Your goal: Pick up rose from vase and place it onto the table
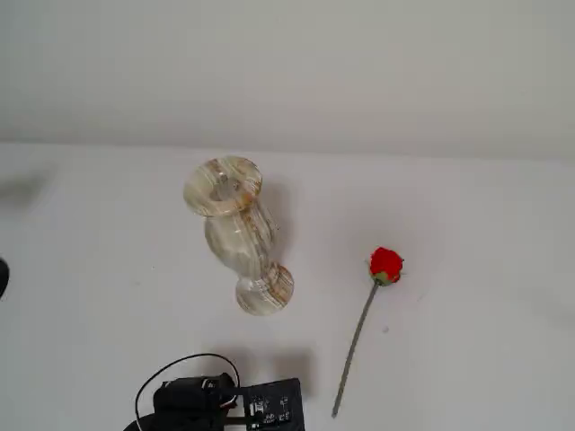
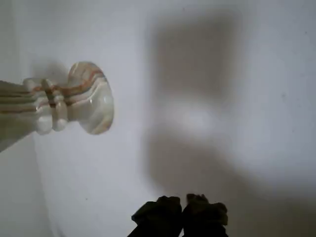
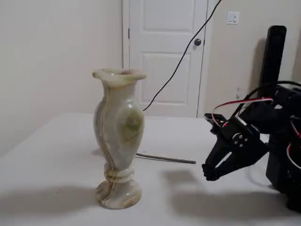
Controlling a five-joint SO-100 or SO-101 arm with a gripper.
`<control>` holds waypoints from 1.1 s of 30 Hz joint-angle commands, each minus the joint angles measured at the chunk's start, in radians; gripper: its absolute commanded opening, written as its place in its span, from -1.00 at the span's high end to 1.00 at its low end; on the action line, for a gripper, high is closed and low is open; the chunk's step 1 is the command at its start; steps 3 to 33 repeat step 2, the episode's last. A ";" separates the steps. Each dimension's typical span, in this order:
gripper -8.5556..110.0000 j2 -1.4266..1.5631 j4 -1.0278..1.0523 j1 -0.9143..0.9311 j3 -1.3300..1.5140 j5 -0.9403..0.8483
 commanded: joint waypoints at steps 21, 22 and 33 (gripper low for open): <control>0.86 0.011 -0.026 0.009 -0.003 0.006; 0.86 0.011 -0.026 0.009 -0.003 0.006; 0.86 0.011 -0.026 0.009 -0.003 0.006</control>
